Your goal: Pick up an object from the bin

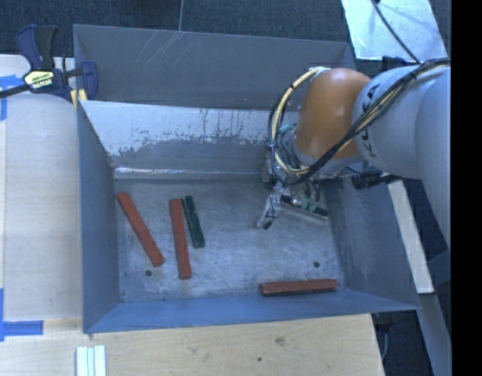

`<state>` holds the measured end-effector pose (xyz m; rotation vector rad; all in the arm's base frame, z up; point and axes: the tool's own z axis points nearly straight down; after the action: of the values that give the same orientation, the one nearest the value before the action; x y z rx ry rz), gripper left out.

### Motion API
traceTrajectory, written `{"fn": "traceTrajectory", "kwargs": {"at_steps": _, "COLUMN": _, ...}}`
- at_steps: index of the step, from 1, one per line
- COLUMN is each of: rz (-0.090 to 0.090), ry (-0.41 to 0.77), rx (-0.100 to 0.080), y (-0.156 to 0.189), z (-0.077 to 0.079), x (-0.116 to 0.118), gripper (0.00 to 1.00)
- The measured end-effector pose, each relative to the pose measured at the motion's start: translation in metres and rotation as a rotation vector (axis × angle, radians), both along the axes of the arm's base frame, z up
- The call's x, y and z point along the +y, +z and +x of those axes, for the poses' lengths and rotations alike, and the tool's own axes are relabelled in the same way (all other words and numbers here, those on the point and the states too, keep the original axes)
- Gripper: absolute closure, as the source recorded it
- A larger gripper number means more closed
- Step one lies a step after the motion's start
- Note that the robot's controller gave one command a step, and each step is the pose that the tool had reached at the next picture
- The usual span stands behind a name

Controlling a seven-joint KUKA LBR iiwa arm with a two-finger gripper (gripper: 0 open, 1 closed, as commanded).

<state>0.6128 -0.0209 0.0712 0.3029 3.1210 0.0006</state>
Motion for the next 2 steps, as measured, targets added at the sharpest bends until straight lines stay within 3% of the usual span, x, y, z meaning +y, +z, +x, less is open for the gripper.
{"fn": "traceTrajectory", "kwargs": {"at_steps": 1, "rz": 0.000, "ry": 0.000, "rx": -0.006, "y": 0.0021, "z": 0.0019, "x": -0.0001, "gripper": 1.00}}
{"fn": "traceTrajectory", "kwargs": {"at_steps": 2, "rz": 0.000, "ry": 0.001, "rx": 0.000, "y": 0.0000, "z": 0.0000, "x": 0.0001, "gripper": 0.00}}
